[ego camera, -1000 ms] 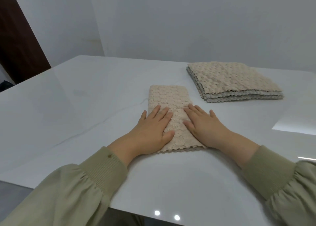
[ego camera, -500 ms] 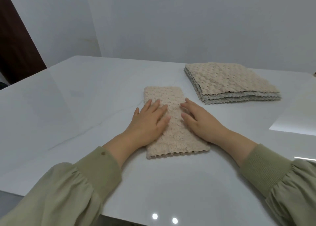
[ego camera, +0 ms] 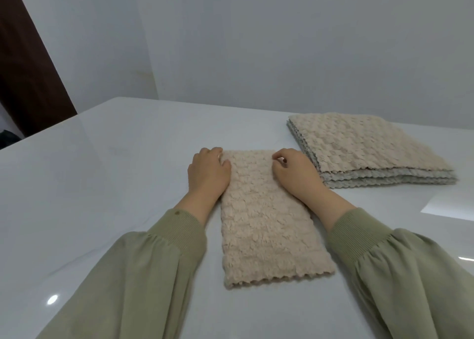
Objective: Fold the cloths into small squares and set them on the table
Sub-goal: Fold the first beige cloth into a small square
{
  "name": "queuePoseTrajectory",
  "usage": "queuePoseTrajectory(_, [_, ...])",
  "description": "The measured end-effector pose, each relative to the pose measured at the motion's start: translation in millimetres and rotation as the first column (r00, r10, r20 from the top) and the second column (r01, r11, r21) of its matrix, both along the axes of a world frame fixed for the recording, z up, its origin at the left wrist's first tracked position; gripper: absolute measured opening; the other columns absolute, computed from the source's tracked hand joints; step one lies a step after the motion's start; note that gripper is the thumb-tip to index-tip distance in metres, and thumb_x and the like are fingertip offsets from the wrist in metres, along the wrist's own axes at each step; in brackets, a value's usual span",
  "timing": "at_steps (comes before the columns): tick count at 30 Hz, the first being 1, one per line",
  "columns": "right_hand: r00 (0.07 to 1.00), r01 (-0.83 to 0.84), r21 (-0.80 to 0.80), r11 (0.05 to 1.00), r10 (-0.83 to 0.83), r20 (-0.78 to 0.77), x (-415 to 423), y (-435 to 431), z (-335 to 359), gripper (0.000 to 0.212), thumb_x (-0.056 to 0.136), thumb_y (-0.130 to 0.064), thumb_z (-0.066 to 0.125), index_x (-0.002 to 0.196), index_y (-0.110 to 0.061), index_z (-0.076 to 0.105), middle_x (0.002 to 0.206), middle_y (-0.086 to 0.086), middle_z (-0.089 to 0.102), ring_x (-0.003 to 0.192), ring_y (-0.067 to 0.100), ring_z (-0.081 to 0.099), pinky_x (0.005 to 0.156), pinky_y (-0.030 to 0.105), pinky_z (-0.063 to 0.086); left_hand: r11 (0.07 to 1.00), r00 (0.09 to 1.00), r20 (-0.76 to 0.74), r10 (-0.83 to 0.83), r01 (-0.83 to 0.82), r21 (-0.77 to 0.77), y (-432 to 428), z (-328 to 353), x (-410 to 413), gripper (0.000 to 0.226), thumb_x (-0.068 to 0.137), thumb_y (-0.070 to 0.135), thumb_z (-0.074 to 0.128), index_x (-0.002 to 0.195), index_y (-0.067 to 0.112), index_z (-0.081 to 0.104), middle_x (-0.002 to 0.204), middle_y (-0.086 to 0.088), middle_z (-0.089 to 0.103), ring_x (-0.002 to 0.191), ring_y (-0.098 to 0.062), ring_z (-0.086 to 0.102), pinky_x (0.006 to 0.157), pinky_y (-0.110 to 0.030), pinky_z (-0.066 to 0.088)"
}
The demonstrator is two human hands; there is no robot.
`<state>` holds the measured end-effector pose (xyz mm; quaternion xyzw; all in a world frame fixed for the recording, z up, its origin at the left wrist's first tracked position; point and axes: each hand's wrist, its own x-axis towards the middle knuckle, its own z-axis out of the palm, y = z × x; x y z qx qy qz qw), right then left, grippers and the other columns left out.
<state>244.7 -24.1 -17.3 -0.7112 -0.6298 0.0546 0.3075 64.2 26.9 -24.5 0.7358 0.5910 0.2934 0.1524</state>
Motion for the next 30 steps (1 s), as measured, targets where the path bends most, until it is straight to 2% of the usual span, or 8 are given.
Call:
queuePoseTrajectory(5, [0.991,0.068,-0.044,0.997,-0.062,0.123,5.6,28.6,-4.8,0.037,0.094,-0.025,0.044,0.122,-0.005,0.057,0.117,0.014,0.061,0.109,0.031,0.050,0.091,0.037,0.041,0.992,0.978,-0.163,0.129,-0.128,0.019,18.3,0.7,4.2,0.039,0.093,0.040,0.040,0.117,0.017,0.061,0.119,-0.005,0.054,0.114,-0.024,0.043,0.089,-0.036,0.035])
queuePoseTrajectory(11, [0.967,0.090,-0.178,0.980,-0.044,0.250,6.7,35.5,-1.4,0.046,0.092,-0.034,0.043,0.132,-0.012,0.047,0.133,0.009,0.044,0.123,0.029,0.033,0.100,0.039,0.031,0.985,0.964,-0.203,0.170,-0.174,-0.002,27.0,0.0,6.6,0.037,0.084,0.053,0.050,0.102,0.023,0.062,0.107,0.002,0.055,0.109,-0.022,0.043,0.084,-0.035,0.032])
queuePoseTrajectory(13, [0.967,0.091,-0.203,0.975,-0.038,0.251,5.7,35.7,-0.1,0.047,0.090,-0.034,0.044,0.132,-0.013,0.044,0.133,0.008,0.042,0.124,0.028,0.032,0.100,0.040,0.029,0.988,0.975,-0.167,0.150,-0.155,-0.017,27.1,1.0,5.8,0.027,0.083,0.048,0.053,0.095,0.025,0.061,0.100,0.006,0.055,0.105,-0.020,0.044,0.082,-0.034,0.030])
queuePoseTrajectory(17, [0.969,0.094,-0.223,0.970,-0.038,0.244,3.0,33.7,1.7,0.045,0.088,-0.032,0.046,0.128,-0.013,0.043,0.128,0.008,0.041,0.121,0.027,0.032,0.098,0.040,0.028,0.998,0.998,0.045,0.047,-0.046,-0.037,21.9,2.9,4.0,0.008,0.082,0.030,0.055,0.075,0.027,0.052,0.078,0.013,0.056,0.089,-0.015,0.049,0.079,-0.031,0.032])
queuePoseTrajectory(22, [0.998,-0.013,-0.124,0.992,0.020,0.052,6.2,30.9,1.6,0.013,0.080,-0.018,0.053,0.092,-0.017,0.047,0.090,0.001,0.048,0.094,0.024,0.044,0.076,0.034,0.033,0.997,0.972,0.234,-0.036,0.050,-0.056,16.7,6.7,4.5,0.013,0.083,0.015,0.054,0.074,0.022,0.048,0.071,0.008,0.054,0.067,-0.011,0.048,0.059,-0.026,0.038])
queuePoseTrajectory(25, [0.984,-0.080,-0.046,0.996,0.071,-0.163,7.2,28.4,0.9,0.017,0.082,-0.012,0.056,0.080,-0.022,0.042,0.076,-0.002,0.049,0.072,0.018,0.046,0.061,0.030,0.037,0.998,0.952,0.300,-0.054,0.059,-0.007,17.2,5.6,3.5,0.014,0.087,0.017,0.056,0.076,0.021,0.048,0.073,0.005,0.057,0.067,-0.013,0.048,0.062,-0.028,0.041])
queuePoseTrajectory(28, [0.970,-0.083,0.050,0.995,0.092,-0.227,6.4,26.7,1.0,0.019,0.085,-0.008,0.059,0.095,-0.021,0.050,0.073,-0.007,0.048,0.067,0.014,0.045,0.059,0.025,0.038,0.995,0.935,0.341,-0.097,0.083,0.054,14.1,6.8,4.0,0.009,0.089,0.015,0.058,0.085,0.020,0.052,0.078,0.004,0.060,0.071,-0.014,0.052,0.064,-0.028,0.042])
queuePoseTrajectory(30, [0.977,-0.047,0.112,0.993,0.069,-0.202,4.6,24.8,2.3,0.034,0.084,-0.004,0.061,0.114,-0.019,0.053,0.076,-0.007,0.047,0.073,0.015,0.047,0.064,0.026,0.037,0.991,0.940,0.327,-0.102,0.067,0.116,9.6,8.7,5.0,0.011,0.090,0.016,0.058,0.098,0.022,0.058,0.078,0.008,0.060,0.074,-0.013,0.055,0.064,-0.025,0.038])
